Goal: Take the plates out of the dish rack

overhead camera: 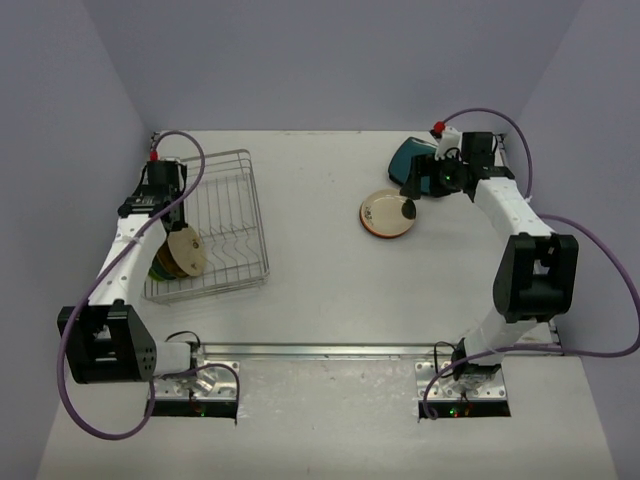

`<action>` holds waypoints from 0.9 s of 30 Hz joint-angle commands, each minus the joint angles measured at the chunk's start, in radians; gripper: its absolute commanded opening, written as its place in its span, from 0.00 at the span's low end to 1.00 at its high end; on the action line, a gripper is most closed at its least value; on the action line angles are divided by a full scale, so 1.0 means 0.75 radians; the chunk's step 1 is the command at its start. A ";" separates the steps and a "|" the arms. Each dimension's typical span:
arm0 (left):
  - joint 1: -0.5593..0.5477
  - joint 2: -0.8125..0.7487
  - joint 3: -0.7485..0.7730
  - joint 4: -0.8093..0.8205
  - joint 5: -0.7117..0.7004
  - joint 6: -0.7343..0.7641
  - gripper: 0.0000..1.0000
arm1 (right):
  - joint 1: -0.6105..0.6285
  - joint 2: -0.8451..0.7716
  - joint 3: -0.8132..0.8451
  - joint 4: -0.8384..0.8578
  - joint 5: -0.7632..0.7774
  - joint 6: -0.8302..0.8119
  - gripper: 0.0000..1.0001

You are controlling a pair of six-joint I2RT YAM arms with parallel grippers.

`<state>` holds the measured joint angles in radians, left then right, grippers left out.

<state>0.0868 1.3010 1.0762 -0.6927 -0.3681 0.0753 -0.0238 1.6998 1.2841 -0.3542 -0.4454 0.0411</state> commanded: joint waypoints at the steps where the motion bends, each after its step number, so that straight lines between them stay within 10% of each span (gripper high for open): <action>1: 0.003 -0.150 0.182 0.054 -0.023 0.084 0.00 | 0.071 -0.115 -0.054 0.084 -0.001 -0.043 0.99; 9: -0.080 -0.212 0.263 0.026 0.042 0.092 0.02 | 0.203 -0.159 -0.080 0.106 -0.082 -0.025 0.99; 16: -0.097 -0.160 0.191 -0.079 -0.012 -0.086 0.60 | 0.263 -0.143 -0.053 0.094 -0.081 0.000 0.99; 27: -0.092 -0.030 0.057 -0.080 -0.054 -0.262 0.49 | 0.263 -0.146 -0.095 0.092 -0.046 -0.016 0.99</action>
<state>0.0147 1.2485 1.1291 -0.7681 -0.3835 -0.0678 0.1738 1.6161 1.2190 -0.3157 -0.4927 0.0334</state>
